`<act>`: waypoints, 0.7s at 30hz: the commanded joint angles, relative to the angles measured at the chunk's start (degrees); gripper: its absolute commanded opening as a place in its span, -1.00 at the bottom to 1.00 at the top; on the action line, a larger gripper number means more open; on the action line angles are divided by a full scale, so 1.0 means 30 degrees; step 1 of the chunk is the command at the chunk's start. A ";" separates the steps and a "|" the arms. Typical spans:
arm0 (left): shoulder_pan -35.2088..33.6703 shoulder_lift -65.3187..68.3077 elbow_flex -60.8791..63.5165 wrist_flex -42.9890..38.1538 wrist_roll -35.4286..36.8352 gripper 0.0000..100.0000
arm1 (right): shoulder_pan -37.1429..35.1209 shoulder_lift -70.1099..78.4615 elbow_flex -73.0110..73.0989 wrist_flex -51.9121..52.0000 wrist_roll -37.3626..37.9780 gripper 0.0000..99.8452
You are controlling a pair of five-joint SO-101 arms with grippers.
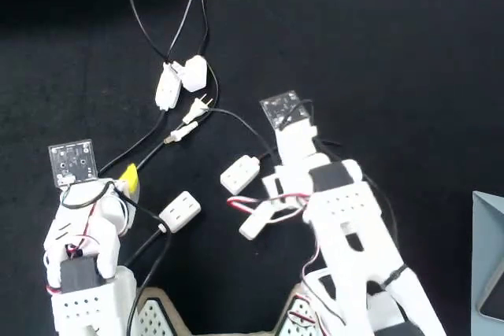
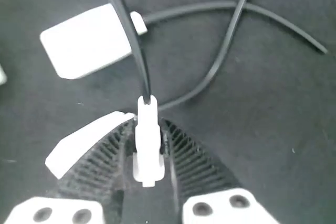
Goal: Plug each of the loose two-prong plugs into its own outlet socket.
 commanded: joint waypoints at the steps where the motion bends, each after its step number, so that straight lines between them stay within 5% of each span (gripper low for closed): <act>1: 0.0044 -0.0117 -0.0073 -0.0469 0.0088 -0.53 | 0.1436 0.1421 -0.0073 -0.0322 0.0996 -0.98; 12: 0.0044 -0.0117 0.0044 -0.0352 0.0088 -0.53 | 0.1846 0.8454 -0.1216 -0.1172 0.1377 -0.97; 21: 0.0044 -0.0117 0.0073 -0.0352 0.0088 -0.53 | 0.1788 0.9509 -0.2418 -0.0791 0.0264 -0.96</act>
